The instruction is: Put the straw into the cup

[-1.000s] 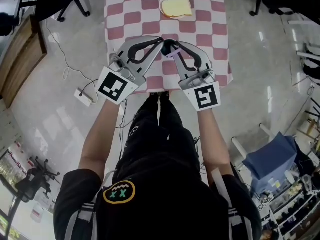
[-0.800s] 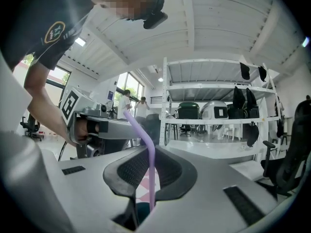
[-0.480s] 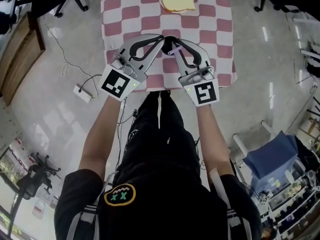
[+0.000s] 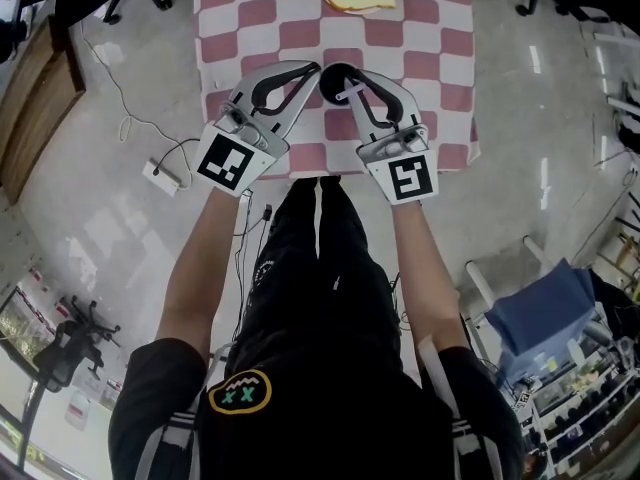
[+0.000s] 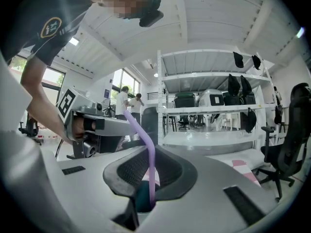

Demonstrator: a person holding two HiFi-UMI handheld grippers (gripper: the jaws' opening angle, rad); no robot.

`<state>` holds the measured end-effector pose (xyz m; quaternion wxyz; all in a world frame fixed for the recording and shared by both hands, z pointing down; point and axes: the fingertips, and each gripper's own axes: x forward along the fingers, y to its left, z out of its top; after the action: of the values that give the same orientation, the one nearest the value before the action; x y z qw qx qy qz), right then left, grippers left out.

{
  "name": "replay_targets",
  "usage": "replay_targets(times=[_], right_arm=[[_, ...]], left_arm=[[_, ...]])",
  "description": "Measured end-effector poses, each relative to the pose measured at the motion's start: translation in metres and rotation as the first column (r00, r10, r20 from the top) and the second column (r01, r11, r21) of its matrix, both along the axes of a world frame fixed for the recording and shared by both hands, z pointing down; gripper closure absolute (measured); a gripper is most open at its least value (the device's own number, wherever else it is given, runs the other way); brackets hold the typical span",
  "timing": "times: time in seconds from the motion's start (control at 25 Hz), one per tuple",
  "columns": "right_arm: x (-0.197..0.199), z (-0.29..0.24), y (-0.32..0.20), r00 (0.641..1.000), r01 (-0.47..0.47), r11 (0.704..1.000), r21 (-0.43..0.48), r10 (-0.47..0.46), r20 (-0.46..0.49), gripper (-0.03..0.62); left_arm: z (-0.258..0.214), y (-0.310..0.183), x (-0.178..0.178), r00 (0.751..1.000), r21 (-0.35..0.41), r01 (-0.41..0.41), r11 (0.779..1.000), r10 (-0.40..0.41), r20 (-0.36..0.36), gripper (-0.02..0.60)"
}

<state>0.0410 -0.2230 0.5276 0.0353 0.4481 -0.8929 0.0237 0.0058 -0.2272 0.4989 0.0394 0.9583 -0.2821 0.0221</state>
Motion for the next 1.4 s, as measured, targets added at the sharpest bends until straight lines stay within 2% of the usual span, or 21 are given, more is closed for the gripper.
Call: replay_targets(times=[0.92, 1.4], right_arm=[[0.003, 0.032, -0.006, 1.0, -0.015, 1.0, -0.001, 0.015, -0.021, 0.534], [0.005, 0.003, -0.003, 0.999, -0.014, 0.999, 0.034, 0.015, -0.029, 0.517]], left_arm=[[0.029, -0.001, 0.009, 0.999, -0.003, 0.016, 1.0, -0.016, 0.03, 0.561], [0.006, -0.002, 0.008, 0.998, 0.029, 0.032, 0.999, -0.034, 0.049, 0.561]])
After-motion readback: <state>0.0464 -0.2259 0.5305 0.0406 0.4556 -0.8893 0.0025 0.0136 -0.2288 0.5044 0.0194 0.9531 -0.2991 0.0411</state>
